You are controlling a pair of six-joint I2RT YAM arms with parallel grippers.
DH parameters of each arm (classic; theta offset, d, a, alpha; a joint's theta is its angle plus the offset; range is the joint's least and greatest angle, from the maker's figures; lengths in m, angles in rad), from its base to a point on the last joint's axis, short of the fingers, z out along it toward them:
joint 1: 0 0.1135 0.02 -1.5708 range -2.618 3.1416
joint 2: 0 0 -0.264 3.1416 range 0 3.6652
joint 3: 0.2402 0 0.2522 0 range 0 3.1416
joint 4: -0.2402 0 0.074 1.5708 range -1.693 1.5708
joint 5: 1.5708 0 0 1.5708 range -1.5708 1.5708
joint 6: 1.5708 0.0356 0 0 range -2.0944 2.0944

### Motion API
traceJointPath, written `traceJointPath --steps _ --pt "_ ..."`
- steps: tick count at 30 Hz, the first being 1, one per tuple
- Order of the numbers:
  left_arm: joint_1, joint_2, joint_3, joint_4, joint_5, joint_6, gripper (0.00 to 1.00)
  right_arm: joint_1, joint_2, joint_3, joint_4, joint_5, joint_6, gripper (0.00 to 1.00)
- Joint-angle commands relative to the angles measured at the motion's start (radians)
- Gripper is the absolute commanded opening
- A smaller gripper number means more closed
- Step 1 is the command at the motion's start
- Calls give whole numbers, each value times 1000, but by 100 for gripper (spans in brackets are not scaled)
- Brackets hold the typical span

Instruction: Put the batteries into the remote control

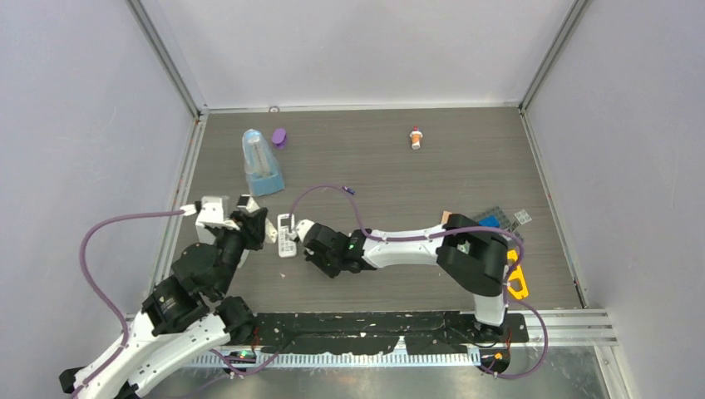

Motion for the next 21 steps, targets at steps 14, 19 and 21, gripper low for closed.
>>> traceJointPath --steps 14,19,21 --pt "286 349 -190 621 1152 -240 0 -70 -656 -394 -11 247 229 5" --pt "308 439 -208 759 1246 -355 0 -71 -831 -426 4 264 226 5" --pt "310 465 -215 795 1256 -393 0 -71 -884 -435 17 241 220 6"
